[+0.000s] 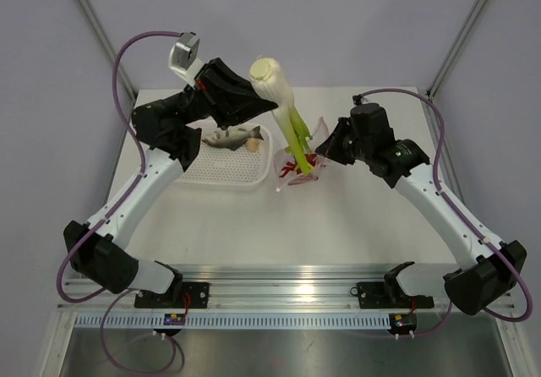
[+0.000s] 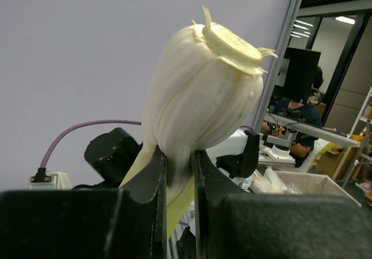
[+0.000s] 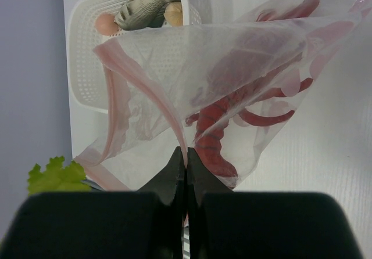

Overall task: Place the food in the zip-top bag and seal the zipper
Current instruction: Place the fake vegetable in the zipper food storage bag.

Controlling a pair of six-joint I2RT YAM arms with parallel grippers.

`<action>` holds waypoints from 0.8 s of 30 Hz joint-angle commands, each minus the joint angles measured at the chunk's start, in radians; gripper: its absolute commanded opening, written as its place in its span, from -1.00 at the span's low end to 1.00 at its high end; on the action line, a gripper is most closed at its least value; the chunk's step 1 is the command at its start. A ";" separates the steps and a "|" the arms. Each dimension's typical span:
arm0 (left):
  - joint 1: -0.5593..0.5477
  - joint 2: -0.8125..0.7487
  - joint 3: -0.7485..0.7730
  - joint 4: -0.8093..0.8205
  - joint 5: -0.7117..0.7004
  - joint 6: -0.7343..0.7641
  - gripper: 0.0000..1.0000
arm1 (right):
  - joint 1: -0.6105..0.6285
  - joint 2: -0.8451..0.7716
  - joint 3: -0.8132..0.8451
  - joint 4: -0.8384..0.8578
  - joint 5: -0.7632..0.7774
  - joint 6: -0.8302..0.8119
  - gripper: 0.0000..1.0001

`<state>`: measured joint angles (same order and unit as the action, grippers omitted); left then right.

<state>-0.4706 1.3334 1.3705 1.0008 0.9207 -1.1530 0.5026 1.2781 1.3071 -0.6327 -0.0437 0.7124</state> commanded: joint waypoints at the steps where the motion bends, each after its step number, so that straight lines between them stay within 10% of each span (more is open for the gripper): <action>1: 0.006 0.116 0.102 0.198 0.119 -0.123 -1.00 | -0.004 -0.051 -0.008 0.037 -0.001 0.004 -1.00; 9: 0.017 0.490 0.459 0.665 0.208 -0.649 -1.00 | -0.004 -0.082 -0.045 0.024 0.001 -0.004 -1.00; 24: 0.015 0.368 0.162 0.610 0.267 -0.278 -1.00 | -0.004 -0.092 -0.066 0.047 -0.028 0.002 -0.99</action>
<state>-0.4534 1.7798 1.5826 1.2903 1.1820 -1.5589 0.5026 1.2167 1.2404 -0.6327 -0.0467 0.7124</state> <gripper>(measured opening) 0.157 0.014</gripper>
